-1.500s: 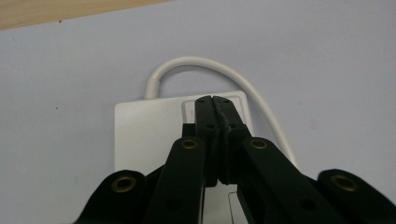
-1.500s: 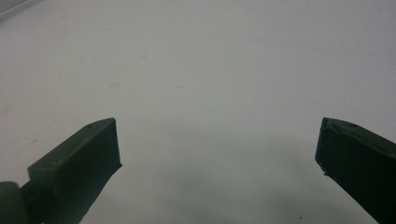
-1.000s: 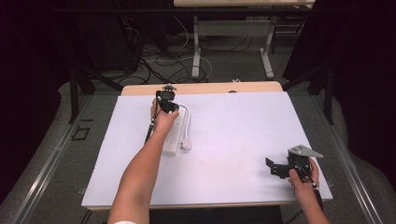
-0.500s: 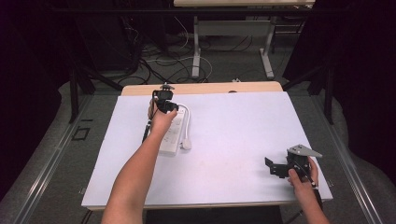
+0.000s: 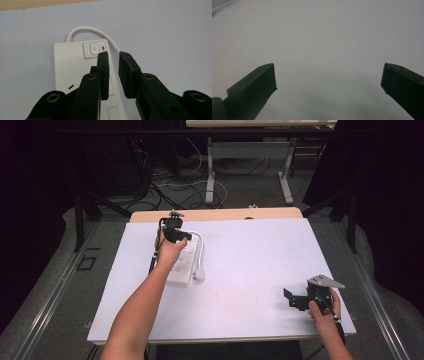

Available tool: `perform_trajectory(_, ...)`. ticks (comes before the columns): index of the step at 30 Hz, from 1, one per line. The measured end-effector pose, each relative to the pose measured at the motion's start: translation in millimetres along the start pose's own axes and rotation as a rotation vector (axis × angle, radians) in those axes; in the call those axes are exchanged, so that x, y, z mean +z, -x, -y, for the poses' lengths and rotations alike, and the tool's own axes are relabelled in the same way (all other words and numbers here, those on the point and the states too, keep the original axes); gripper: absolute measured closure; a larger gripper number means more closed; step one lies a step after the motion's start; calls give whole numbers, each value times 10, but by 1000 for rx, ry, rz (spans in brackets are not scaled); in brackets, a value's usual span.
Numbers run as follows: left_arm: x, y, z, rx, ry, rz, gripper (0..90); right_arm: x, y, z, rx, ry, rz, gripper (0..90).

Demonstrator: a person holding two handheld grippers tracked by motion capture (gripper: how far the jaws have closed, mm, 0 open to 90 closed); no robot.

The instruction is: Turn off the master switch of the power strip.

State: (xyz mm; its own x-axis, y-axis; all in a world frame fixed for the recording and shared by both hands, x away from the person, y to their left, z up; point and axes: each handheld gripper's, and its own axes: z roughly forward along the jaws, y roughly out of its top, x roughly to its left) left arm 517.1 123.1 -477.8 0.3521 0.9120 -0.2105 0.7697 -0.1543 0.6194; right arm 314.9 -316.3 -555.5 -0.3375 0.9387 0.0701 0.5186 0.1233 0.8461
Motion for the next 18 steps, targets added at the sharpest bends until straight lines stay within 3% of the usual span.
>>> perform_trajectory(18,-177,75,99,28,-2,86,658,-1,5,-4,-10,8,4,0)
